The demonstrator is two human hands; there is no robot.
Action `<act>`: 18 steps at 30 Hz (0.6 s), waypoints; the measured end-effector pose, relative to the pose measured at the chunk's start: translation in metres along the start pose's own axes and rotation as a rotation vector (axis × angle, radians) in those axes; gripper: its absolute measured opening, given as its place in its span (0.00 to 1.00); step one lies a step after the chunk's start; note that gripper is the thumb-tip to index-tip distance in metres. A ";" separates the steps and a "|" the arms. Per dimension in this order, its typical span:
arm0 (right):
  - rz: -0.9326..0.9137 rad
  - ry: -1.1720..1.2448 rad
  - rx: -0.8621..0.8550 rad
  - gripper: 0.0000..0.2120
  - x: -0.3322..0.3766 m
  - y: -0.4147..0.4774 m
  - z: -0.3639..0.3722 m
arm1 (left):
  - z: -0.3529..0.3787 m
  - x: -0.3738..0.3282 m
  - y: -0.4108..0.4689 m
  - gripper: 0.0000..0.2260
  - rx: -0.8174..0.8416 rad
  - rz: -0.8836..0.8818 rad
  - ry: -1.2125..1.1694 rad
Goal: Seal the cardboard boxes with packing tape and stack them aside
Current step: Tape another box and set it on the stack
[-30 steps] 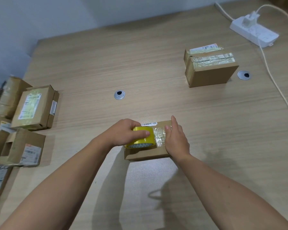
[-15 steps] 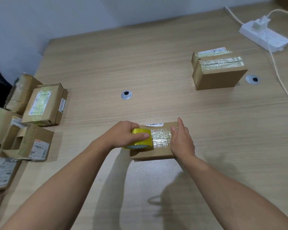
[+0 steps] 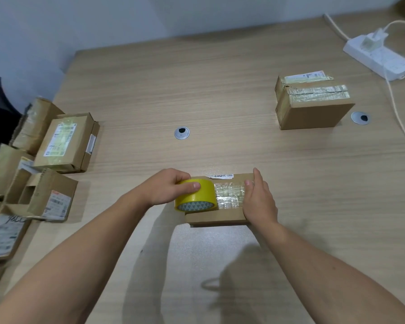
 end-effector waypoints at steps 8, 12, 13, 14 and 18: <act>0.002 -0.012 -0.002 0.24 0.000 -0.001 0.000 | -0.013 0.004 0.005 0.20 -0.056 -0.031 0.091; -0.001 -0.015 -0.002 0.24 0.000 -0.001 0.000 | -0.020 0.024 -0.001 0.22 -0.089 -0.077 0.246; -0.004 -0.014 -0.001 0.24 0.000 -0.001 0.000 | -0.020 0.026 -0.002 0.22 -0.097 -0.077 0.268; -0.005 -0.013 -0.002 0.24 -0.001 -0.001 0.001 | -0.019 0.026 -0.002 0.22 -0.107 -0.077 0.282; -0.009 -0.010 -0.003 0.24 0.000 0.000 0.001 | -0.021 0.024 0.002 0.22 -0.132 -0.086 0.326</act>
Point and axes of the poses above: each hand's wrist, its own y-axis towards the middle knuckle, its own z-axis out of the palm, x = y × z, the point moved 9 cm from there along y, towards the middle knuckle, and after that the axes turned 14 degrees about -z, right-handed, at the moved point
